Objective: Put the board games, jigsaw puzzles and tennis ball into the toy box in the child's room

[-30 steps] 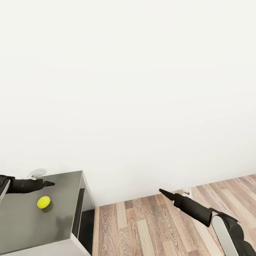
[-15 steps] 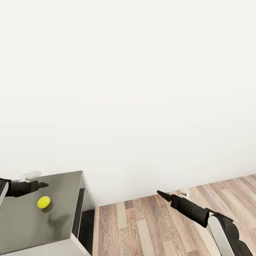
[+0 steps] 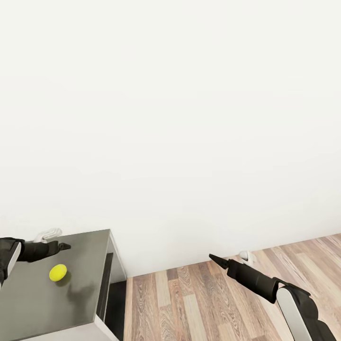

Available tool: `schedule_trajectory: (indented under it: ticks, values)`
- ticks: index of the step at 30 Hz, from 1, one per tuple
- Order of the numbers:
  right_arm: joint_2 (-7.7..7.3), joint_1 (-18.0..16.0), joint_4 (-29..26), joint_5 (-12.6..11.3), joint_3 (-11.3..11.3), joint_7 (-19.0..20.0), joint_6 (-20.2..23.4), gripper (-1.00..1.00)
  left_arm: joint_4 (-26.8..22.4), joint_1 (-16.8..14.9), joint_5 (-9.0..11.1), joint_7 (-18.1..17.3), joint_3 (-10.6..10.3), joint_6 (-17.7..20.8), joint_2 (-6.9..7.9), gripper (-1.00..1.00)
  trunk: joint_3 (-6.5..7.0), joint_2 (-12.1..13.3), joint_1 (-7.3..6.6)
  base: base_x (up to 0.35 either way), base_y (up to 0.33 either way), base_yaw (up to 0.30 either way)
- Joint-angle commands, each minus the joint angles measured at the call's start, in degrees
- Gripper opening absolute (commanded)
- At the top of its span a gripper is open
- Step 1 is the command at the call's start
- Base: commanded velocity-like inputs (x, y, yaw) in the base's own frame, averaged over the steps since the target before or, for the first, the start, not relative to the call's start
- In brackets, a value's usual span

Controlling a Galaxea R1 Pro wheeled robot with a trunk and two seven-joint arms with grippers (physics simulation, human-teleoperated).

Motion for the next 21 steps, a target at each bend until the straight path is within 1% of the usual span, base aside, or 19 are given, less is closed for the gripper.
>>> schedule_trajectory:
  ticks: [1,5,10,21]
  values:
    - [0.01,-0.1,0.0,-0.1,-0.1,0.1,0.5,1.0,0.0,-0.1,-0.6,-0.5,0.3,0.2,-0.06,1.0,-0.13,-0.1,0.05,0.143,0.077,0.0]
    - [0.07,-0.1,-0.1,-0.1,0.7,0.1,0.9,1.0,0.0,-0.1,-0.6,-0.5,0.3,0.2,-0.09,1.0,-0.29,-0.1,0.05,0.117,0.042,0.0]
    - [0.02,-0.1,-0.1,0.0,1.6,0.0,0.9,1.0,0.0,-0.1,-0.6,-0.5,0.3,0.2,-0.1,1.0,-0.59,-0.1,0.05,0.049,0.013,0.0]
    - [0.01,-0.1,0.0,-0.1,2.0,-1.8,0.7,1.0,0.0,-0.1,-0.6,-0.5,0.3,0.2,-0.11,1.0,-0.68,-0.1,0.05,0.005,0.001,0.0]
